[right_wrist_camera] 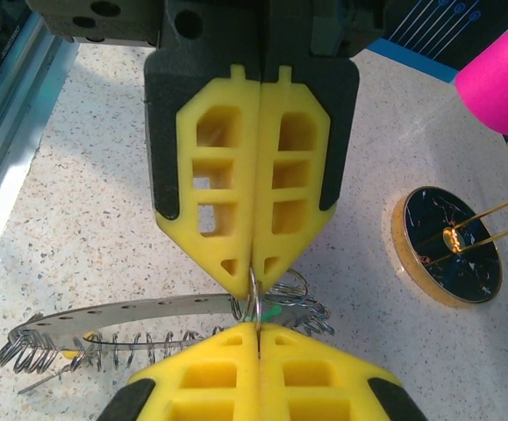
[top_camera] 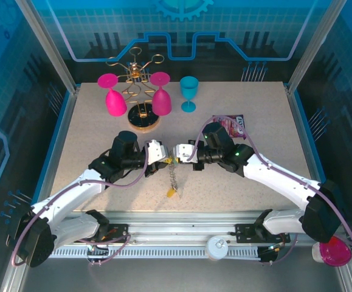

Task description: Put the keys on the keyring

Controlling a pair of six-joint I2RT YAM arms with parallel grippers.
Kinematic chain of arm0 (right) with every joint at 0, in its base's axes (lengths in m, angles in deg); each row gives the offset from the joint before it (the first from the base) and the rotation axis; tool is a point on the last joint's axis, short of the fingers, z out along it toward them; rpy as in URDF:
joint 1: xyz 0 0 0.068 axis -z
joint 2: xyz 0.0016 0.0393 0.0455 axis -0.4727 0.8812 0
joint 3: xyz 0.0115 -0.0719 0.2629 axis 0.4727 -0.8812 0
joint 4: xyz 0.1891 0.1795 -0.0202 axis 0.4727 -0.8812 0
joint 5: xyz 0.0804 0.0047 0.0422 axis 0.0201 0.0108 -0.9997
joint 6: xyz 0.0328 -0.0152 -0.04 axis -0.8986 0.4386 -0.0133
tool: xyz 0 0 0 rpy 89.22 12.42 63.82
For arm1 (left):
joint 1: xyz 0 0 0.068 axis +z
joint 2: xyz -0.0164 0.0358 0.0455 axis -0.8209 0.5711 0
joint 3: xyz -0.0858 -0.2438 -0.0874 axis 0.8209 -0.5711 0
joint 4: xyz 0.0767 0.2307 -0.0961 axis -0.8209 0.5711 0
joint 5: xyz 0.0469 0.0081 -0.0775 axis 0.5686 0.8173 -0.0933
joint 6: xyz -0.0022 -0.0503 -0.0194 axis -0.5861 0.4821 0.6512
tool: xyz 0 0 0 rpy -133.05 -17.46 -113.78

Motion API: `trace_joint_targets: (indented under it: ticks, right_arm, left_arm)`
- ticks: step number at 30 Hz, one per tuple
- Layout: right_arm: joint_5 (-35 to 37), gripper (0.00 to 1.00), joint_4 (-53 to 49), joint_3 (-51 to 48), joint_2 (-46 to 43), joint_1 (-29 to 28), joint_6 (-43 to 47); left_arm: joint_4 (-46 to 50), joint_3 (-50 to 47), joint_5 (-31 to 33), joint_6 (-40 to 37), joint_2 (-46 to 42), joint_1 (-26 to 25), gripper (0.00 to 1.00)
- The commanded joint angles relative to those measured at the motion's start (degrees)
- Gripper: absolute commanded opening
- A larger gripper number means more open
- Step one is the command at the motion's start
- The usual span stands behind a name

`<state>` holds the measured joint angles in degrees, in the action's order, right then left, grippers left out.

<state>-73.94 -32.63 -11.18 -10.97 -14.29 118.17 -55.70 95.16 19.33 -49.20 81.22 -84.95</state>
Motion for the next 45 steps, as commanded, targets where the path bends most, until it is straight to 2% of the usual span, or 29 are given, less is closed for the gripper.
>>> trace_joint_targets:
  ticks: [1,15,26,36,45]
  right_arm:
    - [0.81,0.00,-2.49,2.28,-0.58,-1.49,2.21]
    - [10.13,0.00,-4.10,0.91,-0.28,-5.19,10.12]
    - [21.71,0.00,1.45,-3.15,-0.24,-9.19,19.41]
    - [21.82,0.00,3.27,-4.31,-0.79,-9.79,19.92]
    - [17.05,0.00,4.09,-4.57,-3.65,-5.84,10.19]
  left_arm:
    - [-0.55,2.26,-1.17,0.27,0.06,0.18,0.00]
    - [-0.67,2.38,-0.69,0.55,0.16,0.22,0.00]
    - [-0.67,2.40,-0.78,0.54,0.14,0.17,0.00]
    - [-0.43,2.39,-0.90,0.54,0.06,0.16,0.00]
    - [-0.42,2.00,-0.16,0.10,-0.48,0.19,0.00]
